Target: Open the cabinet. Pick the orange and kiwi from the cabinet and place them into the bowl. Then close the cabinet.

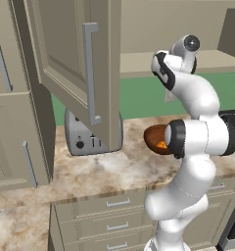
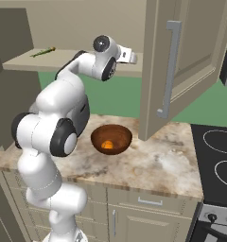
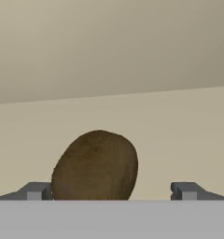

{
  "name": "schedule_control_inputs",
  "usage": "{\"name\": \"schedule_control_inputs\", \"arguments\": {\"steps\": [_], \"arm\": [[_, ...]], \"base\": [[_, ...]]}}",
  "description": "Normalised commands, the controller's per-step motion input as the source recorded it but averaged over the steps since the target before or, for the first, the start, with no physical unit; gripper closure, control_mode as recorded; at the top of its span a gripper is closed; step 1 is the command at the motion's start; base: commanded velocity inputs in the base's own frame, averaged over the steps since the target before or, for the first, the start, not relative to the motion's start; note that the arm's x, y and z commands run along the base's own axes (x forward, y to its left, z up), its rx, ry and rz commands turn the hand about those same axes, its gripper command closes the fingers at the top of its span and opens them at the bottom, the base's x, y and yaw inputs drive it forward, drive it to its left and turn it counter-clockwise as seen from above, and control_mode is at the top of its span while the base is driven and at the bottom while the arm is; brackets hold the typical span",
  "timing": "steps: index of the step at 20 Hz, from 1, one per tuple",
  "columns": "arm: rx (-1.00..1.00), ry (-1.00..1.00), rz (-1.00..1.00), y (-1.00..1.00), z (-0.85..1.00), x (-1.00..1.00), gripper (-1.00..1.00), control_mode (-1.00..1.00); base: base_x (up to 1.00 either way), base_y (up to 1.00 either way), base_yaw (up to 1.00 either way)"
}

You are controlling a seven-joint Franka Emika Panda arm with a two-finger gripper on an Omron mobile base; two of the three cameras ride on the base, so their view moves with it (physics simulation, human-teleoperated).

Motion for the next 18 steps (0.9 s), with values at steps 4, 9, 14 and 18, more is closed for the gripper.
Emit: {"name": "schedule_control_inputs", "arguments": {"steps": [4,9,14,18], "arm": [[0.00,0.00,0.00,0.00,-0.19,0.44,-1.00,-1.00],[0.00,0.00,0.00,0.00,-0.20,0.49,-1.00,-1.00],[0.00,0.00,0.00,0.00,-0.18,0.42,1.00,-1.00],[0.00,-0.01,0.00,0.00,-0.16,0.12,1.00,-1.00]], "base": [[0.00,0.00,0.00],[0.00,0.00,0.00],[0.00,0.00,0.00],[0.00,0.00,0.00]]}}
